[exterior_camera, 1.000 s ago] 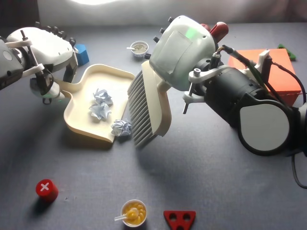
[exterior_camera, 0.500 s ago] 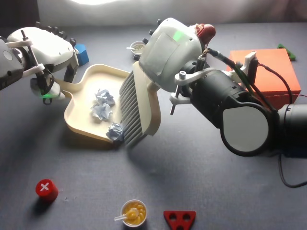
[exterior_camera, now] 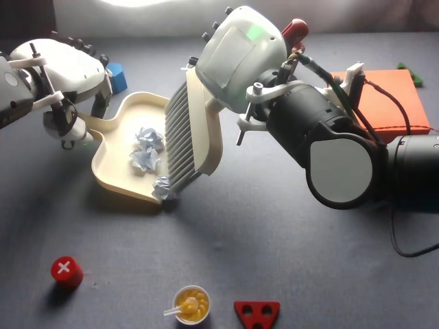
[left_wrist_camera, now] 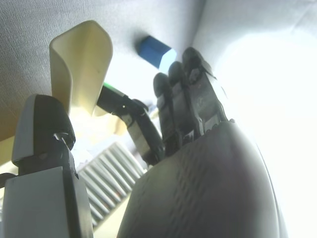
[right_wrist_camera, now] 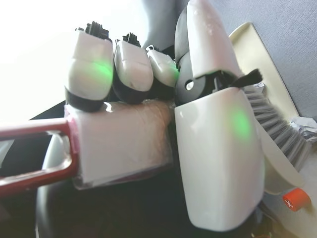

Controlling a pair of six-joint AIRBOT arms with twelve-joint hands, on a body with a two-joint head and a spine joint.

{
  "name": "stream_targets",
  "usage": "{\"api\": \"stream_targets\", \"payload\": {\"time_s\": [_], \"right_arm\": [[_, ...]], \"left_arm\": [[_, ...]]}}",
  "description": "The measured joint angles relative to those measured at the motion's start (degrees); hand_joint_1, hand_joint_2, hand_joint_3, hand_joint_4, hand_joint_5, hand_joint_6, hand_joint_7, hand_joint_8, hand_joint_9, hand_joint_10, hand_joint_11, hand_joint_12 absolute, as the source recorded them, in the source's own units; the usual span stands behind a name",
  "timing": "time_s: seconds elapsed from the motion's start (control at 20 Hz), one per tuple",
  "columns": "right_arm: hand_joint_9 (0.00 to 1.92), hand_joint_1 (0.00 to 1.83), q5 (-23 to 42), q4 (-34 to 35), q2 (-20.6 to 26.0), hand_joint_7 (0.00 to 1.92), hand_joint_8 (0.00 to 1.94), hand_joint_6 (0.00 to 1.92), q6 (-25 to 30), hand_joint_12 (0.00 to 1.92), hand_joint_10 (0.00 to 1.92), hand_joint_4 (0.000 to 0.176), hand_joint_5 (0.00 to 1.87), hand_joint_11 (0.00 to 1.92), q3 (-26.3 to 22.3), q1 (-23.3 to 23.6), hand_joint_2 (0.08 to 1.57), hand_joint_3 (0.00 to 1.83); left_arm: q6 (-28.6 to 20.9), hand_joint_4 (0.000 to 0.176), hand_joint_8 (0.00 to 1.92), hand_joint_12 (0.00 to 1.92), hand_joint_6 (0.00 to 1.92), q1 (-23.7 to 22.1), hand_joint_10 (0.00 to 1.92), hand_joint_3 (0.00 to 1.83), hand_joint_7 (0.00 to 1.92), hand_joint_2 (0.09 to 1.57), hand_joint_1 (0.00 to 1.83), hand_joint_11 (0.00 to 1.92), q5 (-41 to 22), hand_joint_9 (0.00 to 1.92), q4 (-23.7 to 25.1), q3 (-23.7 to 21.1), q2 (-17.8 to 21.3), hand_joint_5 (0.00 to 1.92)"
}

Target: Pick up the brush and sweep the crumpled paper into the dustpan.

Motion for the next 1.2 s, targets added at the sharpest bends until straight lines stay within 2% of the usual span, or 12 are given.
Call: {"api": "stream_targets", "payload": {"time_s": [0.1,0.15,0.2,0.3,0.35,0.4,0.45,0.6,0.85,1.05,1.2], "right_arm": [[1.43,1.48,0.0,0.0,0.0,1.33,1.94,1.92,0.0,1.92,1.92,0.0,1.16,1.53,0.2,0.0,1.16,0.0],[1.43,1.48,0.0,0.0,0.0,1.34,1.94,1.92,0.0,1.92,1.92,0.0,1.15,1.54,0.2,0.0,1.17,0.0],[1.44,1.48,-0.1,0.0,0.0,1.34,1.94,1.92,0.0,1.92,1.92,0.0,1.15,1.54,0.1,0.0,1.17,0.0],[1.45,1.48,0.1,0.2,0.7,1.35,1.94,1.92,-0.3,1.92,1.92,0.0,1.14,1.55,-0.9,0.0,1.18,0.0],[1.44,1.48,1.0,0.3,1.8,1.34,1.94,1.92,-1.4,1.92,1.92,0.0,1.14,1.54,-2.2,0.0,1.17,0.0],[1.43,1.48,1.3,1.4,2.4,1.33,1.94,1.92,-3.1,1.92,1.92,0.0,1.14,1.54,-3.0,0.0,1.17,0.0],[1.43,1.48,1.5,4.5,3.0,1.33,1.94,1.92,-4.7,1.92,1.92,0.0,1.13,1.54,-3.8,0.1,1.18,0.0],[1.42,1.48,0.7,11.0,3.7,1.32,1.94,1.92,-6.7,1.92,1.92,0.0,1.1,1.54,-5.0,0.1,1.18,0.0],[1.41,1.48,-0.3,10.7,2.1,1.31,1.94,1.92,-8.0,1.92,1.92,0.0,1.11,1.54,-5.4,0.8,1.18,0.0],[1.41,1.47,-0.3,12.0,0.9,1.3,1.94,1.92,-9.4,1.92,1.92,0.0,1.09,1.53,-4.8,0.8,1.18,0.0],[1.42,1.48,-0.6,12.1,0.9,1.32,1.94,1.92,-10.0,1.92,1.92,0.0,1.12,1.55,-4.2,0.8,1.18,0.0]], "left_arm": [[0.0,0.0,0.0,0.01,0.89,0.0,0.0,0.0,0.38,1.09,1.1,0.26,0.0,0.29,0.0,0.0,0.0,1.03],[0.0,0.01,0.0,0.01,0.91,0.0,0.0,0.0,0.39,1.1,1.09,0.26,0.0,0.29,0.0,0.0,0.0,1.02],[0.0,0.0,0.0,0.01,0.91,0.0,0.0,0.0,0.37,1.1,1.09,0.26,0.0,0.29,0.0,0.0,0.0,1.02],[0.0,0.0,0.0,0.01,0.9,0.0,0.0,0.0,0.37,1.1,1.1,0.26,0.0,0.28,0.0,0.0,0.0,1.03],[0.0,0.024,0.0,0.01,0.96,0.0,0.0,0.0,0.34,1.11,1.08,0.23,0.0,0.25,0.0,0.0,0.0,0.99],[0.0,0.003,0.0,0.01,0.92,0.0,0.0,0.0,0.36,1.1,1.09,0.24,0.0,0.27,0.0,0.0,0.0,1.02],[0.0,0.0,0.01,0.02,0.91,0.0,0.0,0.0,0.37,1.1,1.09,0.26,0.0,0.27,0.0,0.0,0.0,1.02],[0.0,0.0,0.0,0.02,0.89,0.0,0.0,0.0,0.38,1.09,1.11,0.27,0.0,0.28,0.0,0.0,0.0,1.03],[0.0,0.0,0.01,0.03,0.84,0.0,0.01,0.0,0.43,1.08,1.13,0.3,0.0,0.33,0.0,0.0,0.0,1.07],[0.0,0.0,0.0,0.02,0.91,0.0,0.0,0.0,0.39,1.1,1.1,0.27,0.0,0.3,0.0,0.0,0.0,1.02],[0.0,0.0,0.0,0.01,0.89,0.0,0.0,0.0,0.38,1.1,1.11,0.27,0.0,0.29,0.0,0.0,0.0,1.03]]}}
